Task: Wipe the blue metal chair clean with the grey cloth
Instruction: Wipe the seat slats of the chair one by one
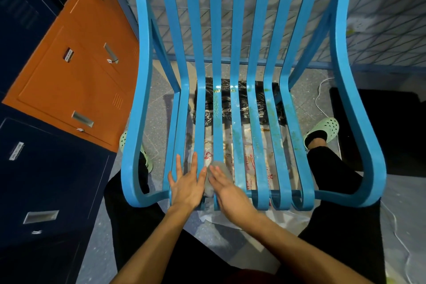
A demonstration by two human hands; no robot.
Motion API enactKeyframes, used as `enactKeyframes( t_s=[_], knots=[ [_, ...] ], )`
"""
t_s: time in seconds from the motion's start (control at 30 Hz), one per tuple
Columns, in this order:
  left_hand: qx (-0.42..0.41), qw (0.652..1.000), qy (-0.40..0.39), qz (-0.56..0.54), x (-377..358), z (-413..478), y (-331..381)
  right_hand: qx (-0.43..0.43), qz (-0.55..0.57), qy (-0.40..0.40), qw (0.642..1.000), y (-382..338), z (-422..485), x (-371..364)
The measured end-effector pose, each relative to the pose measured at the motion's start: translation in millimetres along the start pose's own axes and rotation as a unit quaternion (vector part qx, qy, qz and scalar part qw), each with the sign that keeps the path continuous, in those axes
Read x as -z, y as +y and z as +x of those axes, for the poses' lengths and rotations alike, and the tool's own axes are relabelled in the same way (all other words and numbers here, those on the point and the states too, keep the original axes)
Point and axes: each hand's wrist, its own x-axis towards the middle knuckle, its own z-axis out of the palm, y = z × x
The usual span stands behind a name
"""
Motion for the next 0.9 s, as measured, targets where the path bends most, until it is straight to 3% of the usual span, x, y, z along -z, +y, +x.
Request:
enactKeyframes(
  t_s=[0.27, 0.37, 0.53, 0.67, 0.8, 0.9],
  knots=[
    [0.006, 1.000, -0.016, -0.019, 6.9, -3.9, 2.1, -0.020, -0.002, 0.045, 0.999, 1.7, 24.3, -4.0],
    [0.001, 1.000, -0.009, -0.012, 3.9, -0.6, 1.0, 0.020, -0.012, 0.032, 0.999, -1.0, -8.4, -10.8],
    [-0.003, 1.000, -0.006, -0.006, -2.6, 2.1, -2.4, 0.004, 0.035, -0.031, 0.999, 0.5, -43.0, -26.0],
    [-0.002, 1.000, -0.007, -0.011, -1.5, 3.1, -1.7, -0.015, 0.067, 0.000, 0.998, -0.6, -11.6, -4.0],
    [-0.010, 1.000, -0.004, -0.003, 0.2, 13.7, -2.8, -0.029, 0.019, 0.022, 0.999, 4.6, 31.2, 18.9],
    [-0.035, 0.999, 0.036, -0.014, 9.3, 30.7, 2.5, -0.060, 0.061, 0.046, 0.995, 4.2, 56.5, 29.2]
  ],
)
